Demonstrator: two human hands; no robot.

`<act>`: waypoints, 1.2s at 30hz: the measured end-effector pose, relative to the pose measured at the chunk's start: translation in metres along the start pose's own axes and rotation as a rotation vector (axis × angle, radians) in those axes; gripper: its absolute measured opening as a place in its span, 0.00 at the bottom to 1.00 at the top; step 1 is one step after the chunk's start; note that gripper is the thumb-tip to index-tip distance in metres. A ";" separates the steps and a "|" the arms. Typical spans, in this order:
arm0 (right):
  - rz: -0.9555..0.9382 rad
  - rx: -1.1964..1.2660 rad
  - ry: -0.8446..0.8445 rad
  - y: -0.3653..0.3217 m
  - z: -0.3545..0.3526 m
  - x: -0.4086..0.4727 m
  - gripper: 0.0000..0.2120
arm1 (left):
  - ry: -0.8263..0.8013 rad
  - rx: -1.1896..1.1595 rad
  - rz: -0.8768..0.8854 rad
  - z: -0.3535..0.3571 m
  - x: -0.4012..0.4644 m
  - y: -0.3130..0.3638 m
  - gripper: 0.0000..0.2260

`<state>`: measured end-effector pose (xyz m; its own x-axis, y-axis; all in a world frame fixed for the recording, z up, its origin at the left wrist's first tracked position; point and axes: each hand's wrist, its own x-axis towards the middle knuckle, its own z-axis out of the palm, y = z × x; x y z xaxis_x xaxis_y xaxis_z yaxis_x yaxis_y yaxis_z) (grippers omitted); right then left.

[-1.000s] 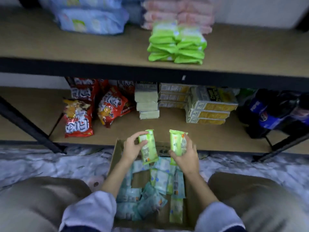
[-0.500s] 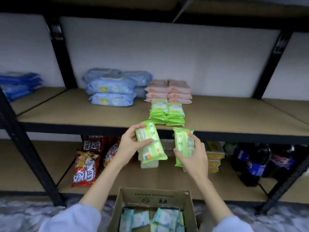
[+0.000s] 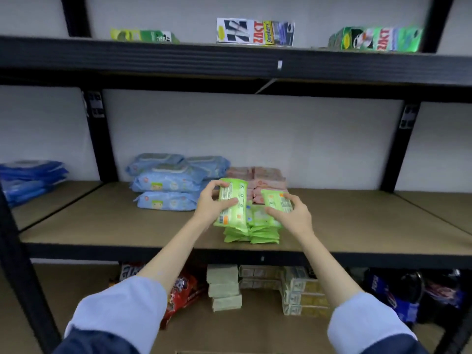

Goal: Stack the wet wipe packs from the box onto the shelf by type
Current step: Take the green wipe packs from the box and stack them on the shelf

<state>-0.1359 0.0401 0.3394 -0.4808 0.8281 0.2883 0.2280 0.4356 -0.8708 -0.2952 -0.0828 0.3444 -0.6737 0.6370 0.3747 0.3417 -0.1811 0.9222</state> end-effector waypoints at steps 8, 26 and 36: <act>0.173 0.391 -0.185 0.032 0.021 0.029 0.29 | -0.124 0.093 -0.231 0.017 0.034 -0.032 0.31; 0.185 0.813 -0.208 0.073 0.022 0.028 0.32 | -0.127 0.402 0.173 0.006 -0.007 -0.041 0.27; 0.102 0.727 -0.235 0.074 0.024 0.027 0.13 | 0.049 0.243 0.405 0.008 0.000 -0.003 0.19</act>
<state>-0.1524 0.0861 0.2731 -0.6728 0.7196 0.1716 -0.2939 -0.0472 -0.9547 -0.2912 -0.0765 0.3413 -0.4830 0.5139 0.7090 0.7226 -0.2234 0.6542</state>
